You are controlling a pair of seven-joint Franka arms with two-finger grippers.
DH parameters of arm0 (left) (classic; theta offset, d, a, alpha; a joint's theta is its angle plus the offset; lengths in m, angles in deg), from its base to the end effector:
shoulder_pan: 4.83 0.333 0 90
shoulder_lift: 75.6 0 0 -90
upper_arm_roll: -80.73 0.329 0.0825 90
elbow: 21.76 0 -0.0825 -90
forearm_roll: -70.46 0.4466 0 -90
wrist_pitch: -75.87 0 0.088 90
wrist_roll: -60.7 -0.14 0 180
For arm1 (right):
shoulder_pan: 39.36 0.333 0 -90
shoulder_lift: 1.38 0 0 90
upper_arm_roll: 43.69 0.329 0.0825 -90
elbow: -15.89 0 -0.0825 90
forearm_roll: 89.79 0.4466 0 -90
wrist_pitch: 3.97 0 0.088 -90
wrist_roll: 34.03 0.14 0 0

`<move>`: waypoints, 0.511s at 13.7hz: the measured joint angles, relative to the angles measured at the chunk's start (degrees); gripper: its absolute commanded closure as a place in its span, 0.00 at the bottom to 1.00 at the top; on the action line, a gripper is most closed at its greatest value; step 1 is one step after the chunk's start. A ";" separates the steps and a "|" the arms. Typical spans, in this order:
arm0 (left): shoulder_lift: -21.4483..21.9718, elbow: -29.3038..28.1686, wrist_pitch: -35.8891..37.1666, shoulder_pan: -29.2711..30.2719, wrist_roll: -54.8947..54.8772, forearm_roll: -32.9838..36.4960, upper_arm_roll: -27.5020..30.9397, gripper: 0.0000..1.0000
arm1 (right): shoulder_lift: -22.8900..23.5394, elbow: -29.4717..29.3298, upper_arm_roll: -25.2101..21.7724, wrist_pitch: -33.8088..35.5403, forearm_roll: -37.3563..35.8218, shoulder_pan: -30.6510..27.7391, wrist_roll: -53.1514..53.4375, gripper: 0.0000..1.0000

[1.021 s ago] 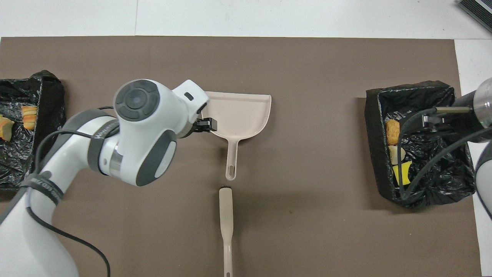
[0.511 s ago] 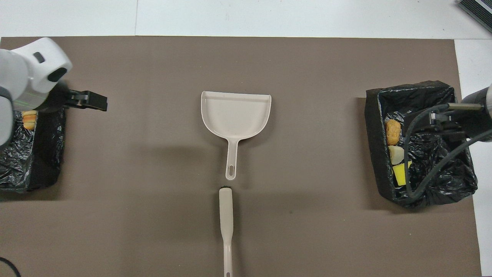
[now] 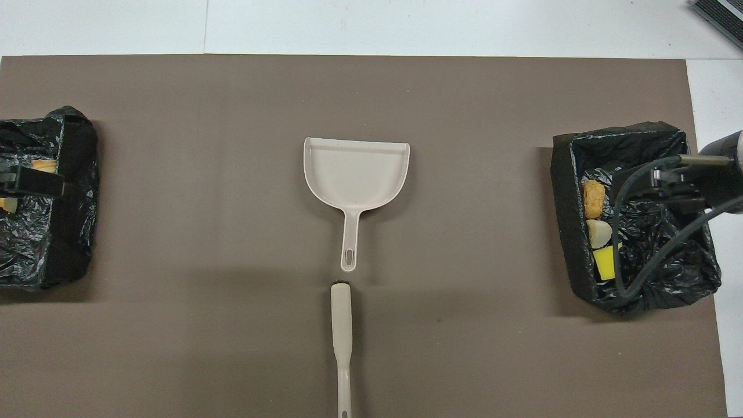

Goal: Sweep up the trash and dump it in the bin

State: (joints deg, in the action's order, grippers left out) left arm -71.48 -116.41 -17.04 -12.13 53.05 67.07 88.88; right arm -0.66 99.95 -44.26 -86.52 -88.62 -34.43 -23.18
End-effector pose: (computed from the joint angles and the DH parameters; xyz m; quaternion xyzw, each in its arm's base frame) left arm 0.5999 0.0035 0.6091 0.9975 -0.0584 0.0229 0.0331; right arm 0.6044 0.0492 0.6404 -0.9982 0.0555 0.0206 0.0074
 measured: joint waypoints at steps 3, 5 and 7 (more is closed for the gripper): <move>0.43 -0.38 0.79 -0.73 0.01 1.72 -0.09 0.00 | 0.00 0.00 0.00 0.00 0.00 0.00 0.00 0.00; 0.42 -0.56 1.45 -0.81 0.00 2.73 -0.10 0.00 | 0.00 0.00 0.00 0.00 0.00 0.00 0.00 0.00; 0.46 -0.55 1.52 -0.80 0.00 3.62 -0.08 0.00 | 0.00 0.00 0.00 0.00 0.00 0.00 0.00 0.00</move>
State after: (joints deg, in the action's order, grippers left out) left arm -71.02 -116.97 -15.52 -12.93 53.05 70.70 88.79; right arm -0.66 99.95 -44.26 -86.52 -88.62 -34.43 -23.18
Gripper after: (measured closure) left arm 0.000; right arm 0.000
